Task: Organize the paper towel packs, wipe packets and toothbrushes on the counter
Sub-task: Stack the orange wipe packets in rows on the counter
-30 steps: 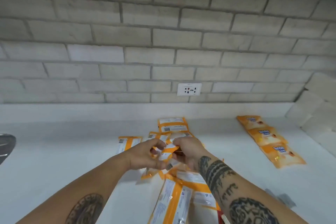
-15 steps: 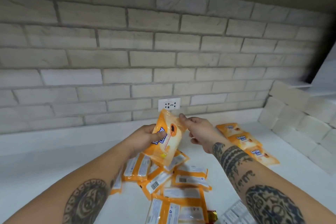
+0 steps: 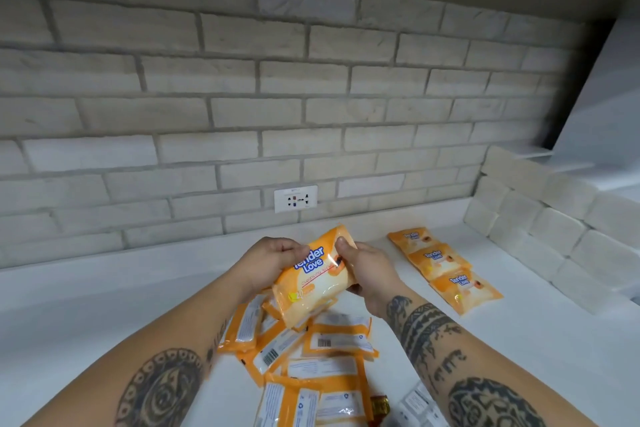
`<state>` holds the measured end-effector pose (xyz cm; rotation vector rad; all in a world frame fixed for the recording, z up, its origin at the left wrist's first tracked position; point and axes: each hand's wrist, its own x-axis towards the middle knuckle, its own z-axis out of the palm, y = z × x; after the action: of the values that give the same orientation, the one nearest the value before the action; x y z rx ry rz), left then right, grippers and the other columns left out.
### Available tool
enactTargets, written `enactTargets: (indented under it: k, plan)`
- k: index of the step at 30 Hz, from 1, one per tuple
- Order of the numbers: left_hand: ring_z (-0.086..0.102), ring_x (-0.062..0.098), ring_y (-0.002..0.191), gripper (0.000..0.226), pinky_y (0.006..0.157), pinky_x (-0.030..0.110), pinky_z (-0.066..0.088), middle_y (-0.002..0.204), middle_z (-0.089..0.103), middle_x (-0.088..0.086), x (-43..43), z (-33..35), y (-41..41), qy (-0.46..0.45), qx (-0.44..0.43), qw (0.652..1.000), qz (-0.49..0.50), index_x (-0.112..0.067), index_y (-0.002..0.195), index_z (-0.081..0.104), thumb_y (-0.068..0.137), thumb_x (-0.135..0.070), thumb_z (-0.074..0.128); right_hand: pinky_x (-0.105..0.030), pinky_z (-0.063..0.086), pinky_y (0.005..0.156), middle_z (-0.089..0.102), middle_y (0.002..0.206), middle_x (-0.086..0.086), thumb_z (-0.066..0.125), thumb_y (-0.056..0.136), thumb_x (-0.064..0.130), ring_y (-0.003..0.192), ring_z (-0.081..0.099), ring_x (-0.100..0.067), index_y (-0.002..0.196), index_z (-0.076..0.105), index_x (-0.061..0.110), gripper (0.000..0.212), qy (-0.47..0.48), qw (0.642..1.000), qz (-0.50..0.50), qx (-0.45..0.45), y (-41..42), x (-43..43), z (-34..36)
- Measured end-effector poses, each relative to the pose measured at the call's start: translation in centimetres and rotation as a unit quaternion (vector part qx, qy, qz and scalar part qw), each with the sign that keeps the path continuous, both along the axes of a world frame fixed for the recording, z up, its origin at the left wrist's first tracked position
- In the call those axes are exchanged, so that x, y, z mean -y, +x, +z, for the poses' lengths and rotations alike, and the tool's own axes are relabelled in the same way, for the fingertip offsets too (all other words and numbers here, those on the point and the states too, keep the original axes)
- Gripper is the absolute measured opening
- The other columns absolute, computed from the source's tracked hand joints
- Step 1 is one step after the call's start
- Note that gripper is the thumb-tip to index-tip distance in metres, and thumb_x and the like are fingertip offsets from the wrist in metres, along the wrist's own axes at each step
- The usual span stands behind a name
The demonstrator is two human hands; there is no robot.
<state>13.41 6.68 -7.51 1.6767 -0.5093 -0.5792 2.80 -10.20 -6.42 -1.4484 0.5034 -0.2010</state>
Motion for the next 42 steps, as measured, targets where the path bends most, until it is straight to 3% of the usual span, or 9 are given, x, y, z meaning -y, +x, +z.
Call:
enactTargets:
  k: [3, 8, 17, 26, 29, 32, 38, 40, 42]
  plan:
    - [0.074, 0.021, 0.069, 0.019, 0.06, 0.027, 0.058, 0.093, 0.079, 0.016, 2.8, -0.5, -0.5, -0.018, -0.042, 0.999, 0.014, -0.006, 0.1, 0.077, 0.093, -0.023, 0.073, -0.029, 0.059, 0.065, 0.078, 0.085, -0.009, 0.062, 0.102, 0.031, 0.069, 0.072, -0.018, 0.098, 0.072, 0.01, 0.023, 0.023, 0.999, -0.022, 0.023, -0.5, 2.0, -0.7]
    - [0.073, 0.038, 0.101, 0.037, 0.098, 0.056, 0.056, 0.106, 0.077, 0.017, 5.6, -2.0, -0.2, -0.045, -0.11, 0.992, 0.038, -0.012, 0.11, 0.075, 0.083, -0.036, 0.081, -0.028, 0.059, 0.062, 0.079, 0.08, -0.003, 0.061, 0.102, 0.032, 0.066, 0.073, -0.013, 0.097, 0.072, 0.013, 0.023, 0.041, 0.998, -0.034, 0.033, -1.0, 5.0, -1.6]
    - [0.077, 0.02, 0.08, 0.022, 0.058, 0.028, 0.058, 0.102, 0.079, 0.009, 16.5, -4.5, -2.1, -0.018, -0.14, 0.988, 0.07, -0.01, 0.115, 0.069, 0.094, -0.013, 0.071, -0.028, 0.056, 0.066, 0.078, 0.088, -0.003, 0.066, 0.099, 0.038, 0.078, 0.073, -0.016, 0.098, 0.07, 0.014, 0.024, 0.066, 0.995, -0.072, 0.0, -1.6, 16.8, -4.6]
    - [0.077, 0.02, 0.085, 0.031, 0.063, 0.031, 0.059, 0.107, 0.078, 0.005, 28.3, -6.9, -2.1, 0.001, -0.12, 0.983, 0.14, -0.016, 0.118, 0.062, 0.091, -0.022, 0.076, -0.036, 0.059, 0.072, 0.08, 0.097, -0.006, 0.079, 0.087, 0.013, 0.085, 0.076, -0.022, 0.1, 0.075, 0.014, 0.013, -0.026, 0.998, -0.048, -0.013, -0.7, 28.6, -8.1]
    - [0.076, 0.023, 0.091, 0.043, 0.071, 0.037, 0.062, 0.11, 0.076, 0.004, 31.2, -8.2, -2.2, 0.002, -0.125, 0.979, 0.162, -0.018, 0.123, 0.055, 0.087, -0.015, 0.079, -0.039, 0.061, 0.067, 0.08, 0.092, -0.004, 0.081, 0.086, 0.015, 0.083, 0.077, -0.026, 0.096, 0.076, 0.018, 0.012, -0.034, 0.998, -0.058, -0.011, 0.4, 31.6, -9.2]
    - [0.074, 0.021, 0.089, 0.058, 0.071, 0.036, 0.062, 0.11, 0.073, 0.004, 33.8, -9.2, -1.9, 0.039, -0.068, 0.975, 0.21, -0.022, 0.13, 0.047, 0.084, -0.013, 0.081, -0.048, 0.063, 0.082, 0.08, 0.093, -0.002, 0.084, 0.083, 0.023, 0.092, 0.076, -0.03, 0.1, 0.074, 0.019, 0.02, -0.07, 0.996, -0.058, -0.01, 1.7, 34.0, -10.5]
    - [0.069, 0.019, 0.087, 0.077, 0.084, 0.041, 0.061, 0.094, 0.062, -0.011, 37.9, -9.2, -0.5, 0.096, 0.015, 0.961, 0.258, -0.025, 0.147, 0.033, 0.083, -0.016, 0.075, -0.035, 0.061, 0.085, 0.073, 0.107, 0.008, 0.087, 0.079, 0.028, 0.094, 0.072, -0.01, 0.123, 0.061, 0.028, 0.051, -0.141, 0.987, -0.072, 0.024, 4.2, 37.4, -12.3]
    - [0.07, 0.021, 0.091, 0.07, 0.085, 0.041, 0.061, 0.099, 0.064, -0.008, 38.9, -9.5, -0.1, 0.108, 0.027, 0.962, 0.249, -0.028, 0.142, 0.039, 0.083, -0.018, 0.075, -0.016, 0.056, 0.072, 0.067, 0.115, 0.011, 0.087, 0.079, 0.023, 0.092, 0.067, -0.001, 0.136, 0.048, 0.031, 0.069, -0.146, 0.988, -0.056, 0.02, 4.7, 38.5, -12.5]
    - [0.069, 0.023, 0.099, 0.062, 0.086, 0.038, 0.059, 0.115, 0.067, -0.004, 39.7, -9.8, 0.4, 0.134, 0.04, 0.964, 0.226, -0.03, 0.137, 0.047, 0.083, -0.02, 0.076, -0.015, 0.051, 0.076, 0.06, 0.124, 0.011, 0.085, 0.081, 0.023, 0.094, 0.063, -0.001, 0.146, 0.043, 0.029, 0.077, -0.179, 0.983, -0.031, 0.007, 5.5, 39.6, -12.8]
